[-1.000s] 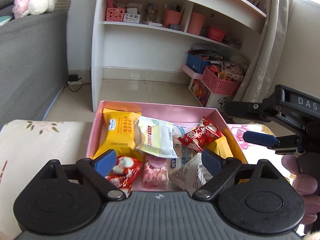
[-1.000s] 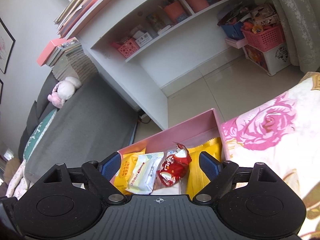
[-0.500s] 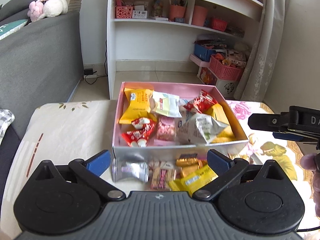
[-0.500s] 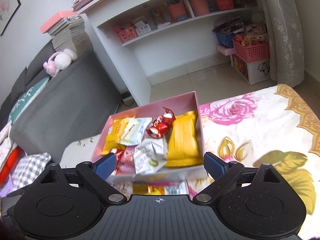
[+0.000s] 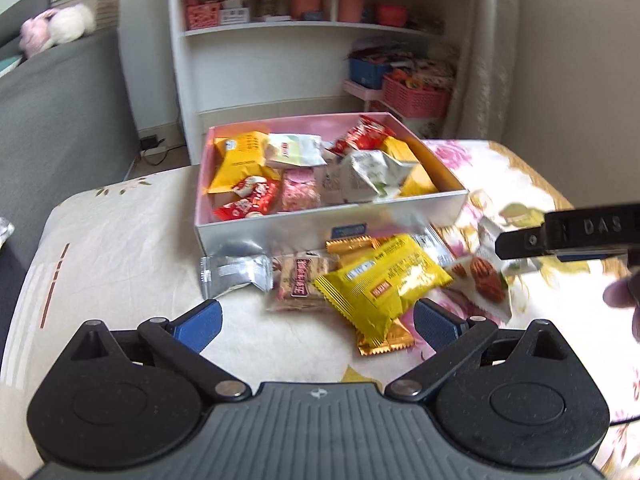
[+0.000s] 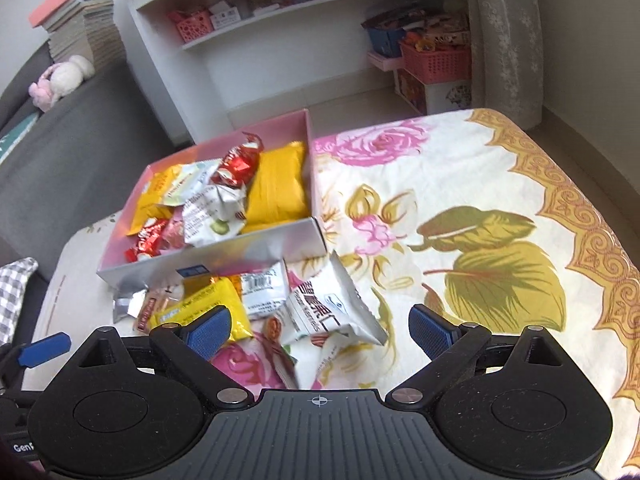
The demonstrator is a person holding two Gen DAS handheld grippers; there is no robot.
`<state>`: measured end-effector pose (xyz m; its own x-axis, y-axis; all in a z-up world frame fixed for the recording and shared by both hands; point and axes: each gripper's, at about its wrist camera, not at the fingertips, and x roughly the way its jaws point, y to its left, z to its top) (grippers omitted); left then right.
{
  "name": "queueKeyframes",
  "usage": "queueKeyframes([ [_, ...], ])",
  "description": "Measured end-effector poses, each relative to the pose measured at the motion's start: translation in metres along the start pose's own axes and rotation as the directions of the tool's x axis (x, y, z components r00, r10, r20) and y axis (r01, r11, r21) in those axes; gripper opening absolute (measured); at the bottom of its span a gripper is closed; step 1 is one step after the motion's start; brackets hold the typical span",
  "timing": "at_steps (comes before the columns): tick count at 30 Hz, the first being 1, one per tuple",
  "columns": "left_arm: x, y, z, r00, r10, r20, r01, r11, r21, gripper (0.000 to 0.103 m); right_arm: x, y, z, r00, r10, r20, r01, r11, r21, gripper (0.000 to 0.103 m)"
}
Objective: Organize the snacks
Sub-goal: 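Withdraw both tools from the box back over the snack pile, then grasp the yellow biscuit packet with the left tool while the right tool grasps the white pecan kernels bag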
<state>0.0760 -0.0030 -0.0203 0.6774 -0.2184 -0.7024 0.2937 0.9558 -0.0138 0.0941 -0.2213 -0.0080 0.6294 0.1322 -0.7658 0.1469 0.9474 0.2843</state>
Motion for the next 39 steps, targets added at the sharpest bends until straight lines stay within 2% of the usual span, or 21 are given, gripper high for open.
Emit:
queueKeyframes([
  [6, 0.010, -0.010, -0.002, 0.999, -0.049, 0.018, 0.047, 0.992, 0.116, 0.097, 0.009, -0.016, -0.003, 0.998, -0.002, -0.059, 0.010, 0.990, 0.138, 0.097],
  [10, 0.018, -0.007, 0.002, 0.992, -0.127, 0.025, 0.123, 0.987, 0.104, 0.086, 0.015, -0.015, -0.003, 0.996, 0.014, -0.084, 0.001, 0.984, 0.176, 0.097],
  [14, 0.027, -0.013, 0.008, 0.983, -0.179, 0.033, 0.173, 0.976, 0.133, 0.081, 0.019, -0.013, -0.001, 0.996, 0.022, -0.089, -0.005, 0.982, 0.189, 0.097],
  [19, 0.039, -0.028, 0.010, 0.981, -0.192, 0.019, 0.185, 0.964, 0.191, 0.079, 0.028, -0.010, 0.000, 0.994, 0.034, -0.102, -0.011, 0.977, 0.212, 0.097],
  [24, 0.045, -0.038, 0.005, 0.987, -0.160, -0.008, 0.156, 0.953, 0.259, 0.075, 0.036, -0.008, 0.000, 0.994, 0.020, -0.105, 0.003, 0.978, 0.208, 0.096],
  [26, 0.044, -0.039, 0.002, 0.988, -0.151, -0.014, 0.149, 0.951, 0.272, 0.071, 0.039, -0.008, 0.000, 0.994, 0.008, -0.105, 0.013, 0.979, 0.202, 0.095],
  [28, 0.042, -0.040, 0.000, 0.989, -0.147, -0.030, 0.150, 0.948, 0.280, 0.059, 0.041, -0.008, 0.000, 0.995, 0.000, -0.102, 0.020, 0.980, 0.196, 0.093],
  [30, 0.040, -0.043, -0.002, 0.987, -0.149, -0.053, 0.158, 0.943, 0.292, 0.056, 0.042, -0.008, 0.001, 0.995, -0.011, -0.100, 0.029, 0.983, 0.184, 0.089],
  [34, 0.032, -0.054, -0.012, 0.982, -0.162, -0.096, 0.184, 0.929, 0.320, 0.055, 0.041, -0.008, 0.002, 0.995, -0.001, -0.096, 0.017, 0.986, 0.166, 0.075],
  [39, 0.021, -0.066, -0.020, 0.975, -0.184, -0.125, 0.218, 0.902, 0.373, 0.057, 0.041, -0.006, 0.001, 0.995, -0.003, -0.098, 0.017, 0.990, 0.142, 0.074],
])
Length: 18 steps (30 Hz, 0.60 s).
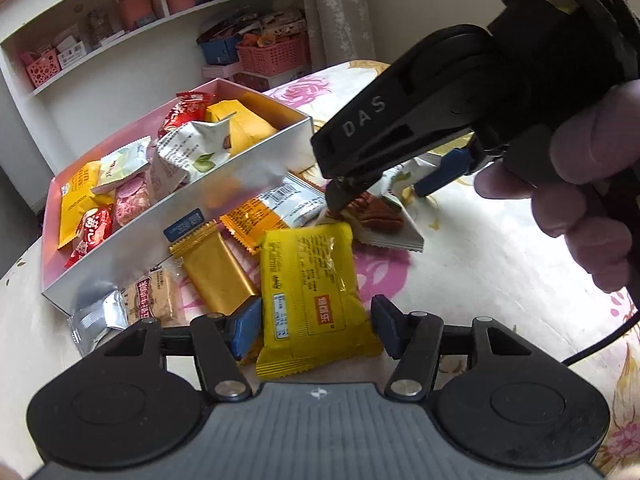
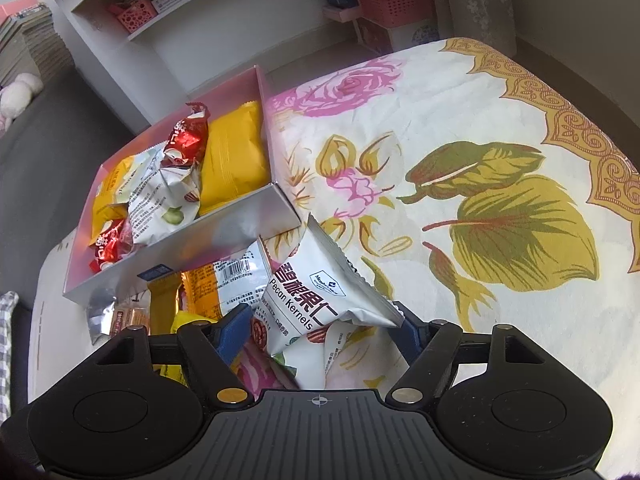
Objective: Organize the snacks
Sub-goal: 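Grasp the yellow biscuit packet with the left tool while the right tool grasps the white pecan kernels bag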
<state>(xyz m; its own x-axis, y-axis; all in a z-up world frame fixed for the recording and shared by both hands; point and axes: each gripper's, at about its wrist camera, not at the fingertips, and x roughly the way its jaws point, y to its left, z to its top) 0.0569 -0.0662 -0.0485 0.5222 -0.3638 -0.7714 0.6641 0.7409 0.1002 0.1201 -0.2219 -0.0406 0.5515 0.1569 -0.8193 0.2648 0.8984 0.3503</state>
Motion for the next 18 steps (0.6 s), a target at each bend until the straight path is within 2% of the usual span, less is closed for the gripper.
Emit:
queueKeyframes([
  [2, -0.003, 0.000, -0.001, 1.000, -0.010, 0.007, 0.010, 1.000, -0.014, 0.058, 0.000, 0.000, 0.000, 1.000, 0.001, -0.002, -0.001, 1.000, -0.004, 0.074],
  [4, -0.005, 0.001, -0.002, 1.000, -0.017, 0.011, 0.018, 0.999, -0.036, 0.066, 0.000, 0.000, 0.001, 1.000, 0.004, -0.007, -0.004, 1.000, -0.005, 0.073],
  [6, -0.005, 0.004, -0.001, 0.999, -0.025, 0.021, 0.027, 0.997, -0.067, 0.069, -0.001, -0.001, 0.002, 1.000, 0.009, -0.016, -0.010, 1.000, -0.005, 0.072],
  [12, 0.002, 0.019, 0.008, 0.998, -0.054, 0.033, 0.059, 0.985, -0.164, 0.072, -0.011, -0.008, 0.002, 0.999, 0.040, -0.037, -0.042, 0.998, -0.051, 0.069],
  [13, 0.003, 0.021, 0.009, 0.998, -0.059, 0.034, 0.065, 0.982, -0.179, 0.072, -0.013, -0.011, 0.002, 0.999, 0.039, -0.037, -0.041, 0.997, -0.065, 0.065],
  [18, 0.003, 0.024, 0.008, 0.996, -0.079, 0.036, 0.085, 0.971, -0.222, 0.071, -0.017, -0.028, 0.003, 0.998, 0.049, -0.048, -0.053, 0.995, -0.090, 0.065],
])
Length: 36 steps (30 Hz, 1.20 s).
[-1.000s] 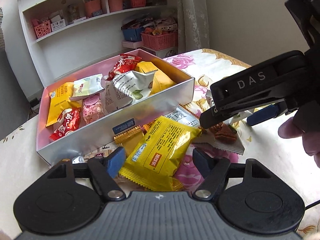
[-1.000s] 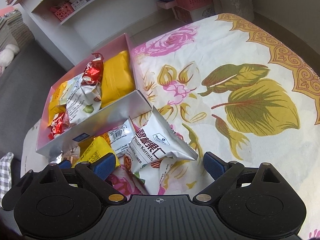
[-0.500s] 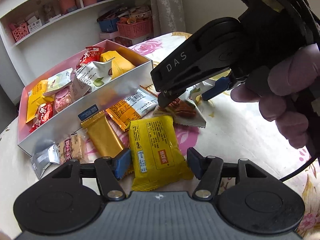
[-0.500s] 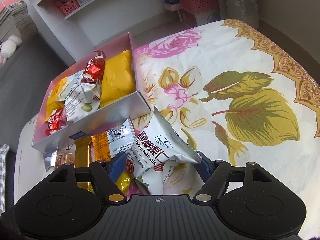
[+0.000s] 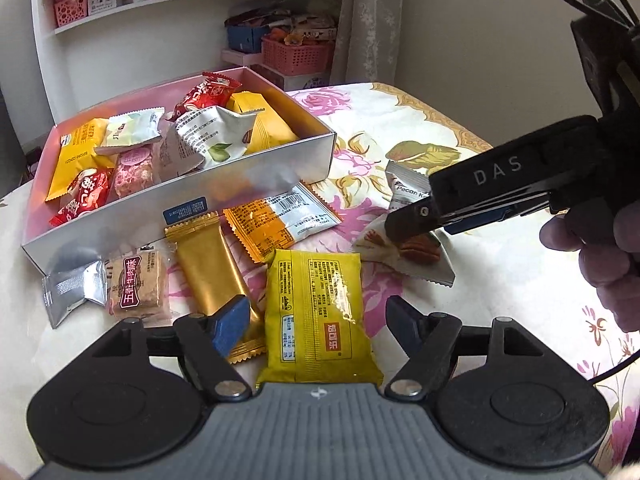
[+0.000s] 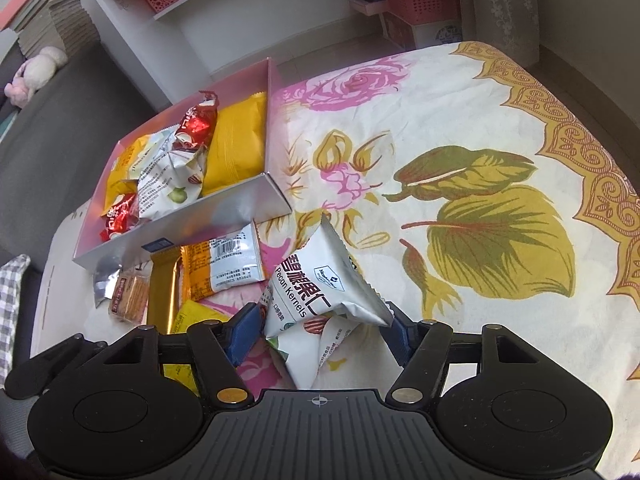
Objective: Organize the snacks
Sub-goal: 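Grasp the yellow biscuit packet with the left tool while the right tool grasps the white pecan kernels bag, then lift both held packets toward the pink box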
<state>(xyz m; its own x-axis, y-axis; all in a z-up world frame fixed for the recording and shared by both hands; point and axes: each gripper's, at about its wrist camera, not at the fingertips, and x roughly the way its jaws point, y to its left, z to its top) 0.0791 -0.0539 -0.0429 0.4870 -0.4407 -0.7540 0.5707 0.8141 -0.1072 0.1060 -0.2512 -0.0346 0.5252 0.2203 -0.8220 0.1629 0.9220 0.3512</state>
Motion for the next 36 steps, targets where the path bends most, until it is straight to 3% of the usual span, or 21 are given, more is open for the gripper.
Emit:
queueKeyframes([
  [5, -0.001, 0.003, 0.001, 0.999, -0.038, -0.001, 0.038, 0.998, -0.049, 0.068, -0.005, -0.013, 0.002, 1.000, 0.003, 0.000, -0.003, 1.000, -0.008, 0.068],
  [18, 0.003, 0.008, 0.005, 0.999, -0.032, 0.021, 0.034, 0.995, -0.092, 0.065, -0.003, -0.028, 0.007, 0.998, 0.045, -0.034, -0.041, 0.991, 0.127, 0.072],
  [23, 0.014, -0.003, 0.006, 0.999, 0.014, -0.029, -0.017, 0.997, -0.072, 0.060, 0.003, -0.030, 0.010, 0.997, 0.069, -0.032, -0.061, 0.980, 0.188, 0.074],
  [27, 0.017, -0.013, 0.003, 0.993, 0.106, -0.051, -0.108, 0.993, -0.039, 0.051, 0.005, -0.027, 0.011, 0.998, 0.054, -0.012, -0.051, 0.984, 0.170, 0.074],
  [32, 0.013, -0.010, 0.002, 0.991, 0.118, -0.065, -0.123, 0.989, -0.080, 0.047, 0.006, -0.015, 0.009, 1.000, 0.000, 0.014, -0.001, 0.996, 0.090, 0.072],
  [36, 0.006, -0.012, 0.000, 0.991, 0.117, -0.066, -0.123, 0.988, -0.092, 0.047, 0.003, -0.009, 0.009, 1.000, -0.011, 0.025, 0.010, 0.999, 0.048, 0.063],
])
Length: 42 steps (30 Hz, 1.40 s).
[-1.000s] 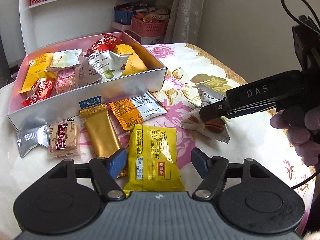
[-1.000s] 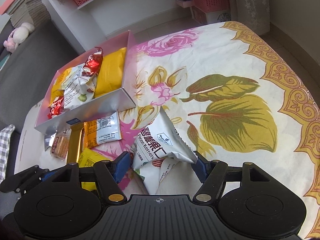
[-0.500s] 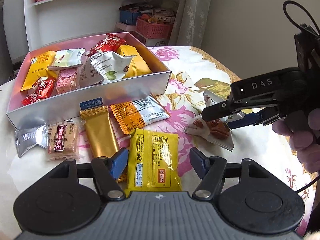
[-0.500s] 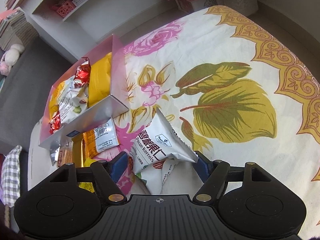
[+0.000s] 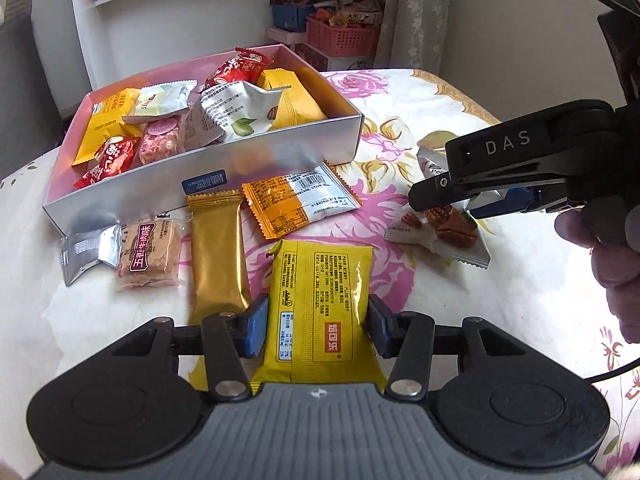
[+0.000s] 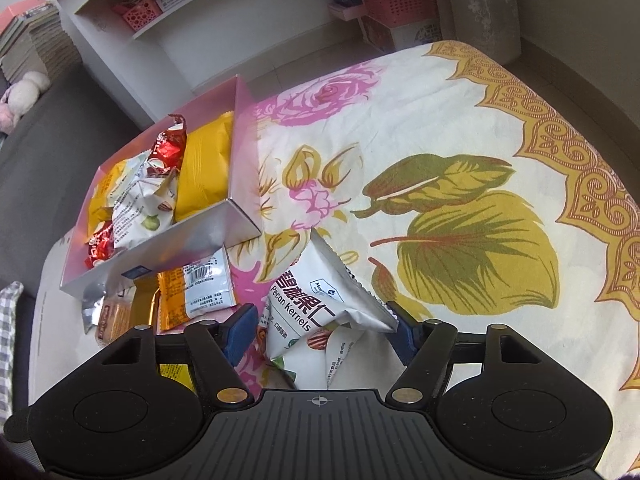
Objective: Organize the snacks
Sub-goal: 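Lift both held packets toward the pink box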
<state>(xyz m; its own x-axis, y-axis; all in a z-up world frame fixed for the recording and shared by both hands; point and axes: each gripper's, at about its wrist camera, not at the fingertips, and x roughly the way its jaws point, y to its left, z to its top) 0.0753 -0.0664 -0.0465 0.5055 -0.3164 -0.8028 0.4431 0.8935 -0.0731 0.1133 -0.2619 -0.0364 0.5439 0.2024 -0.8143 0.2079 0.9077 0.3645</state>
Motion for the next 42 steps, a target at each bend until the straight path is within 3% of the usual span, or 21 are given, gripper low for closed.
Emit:
queueKeyframes([
  [10, -0.019, 0.003, -0.002, 1.000, 0.001, 0.010, -0.001, 1.000, -0.024, 0.047, -0.005, 0.013, -0.006, 0.999, 0.043, -0.027, -0.044, 0.998, -0.052, 0.052],
  [20, -0.030, 0.022, -0.007, 0.999, 0.037, 0.006, -0.036, 0.997, -0.075, 0.047, -0.016, 0.027, -0.012, 0.997, 0.074, -0.015, -0.075, 0.993, -0.086, 0.052],
  [42, -0.058, 0.075, 0.006, 0.990, 0.110, 0.092, -0.087, 0.971, -0.223, 0.047, -0.040, 0.058, 0.001, 0.986, 0.157, 0.059, -0.155, 0.987, -0.031, 0.052],
])
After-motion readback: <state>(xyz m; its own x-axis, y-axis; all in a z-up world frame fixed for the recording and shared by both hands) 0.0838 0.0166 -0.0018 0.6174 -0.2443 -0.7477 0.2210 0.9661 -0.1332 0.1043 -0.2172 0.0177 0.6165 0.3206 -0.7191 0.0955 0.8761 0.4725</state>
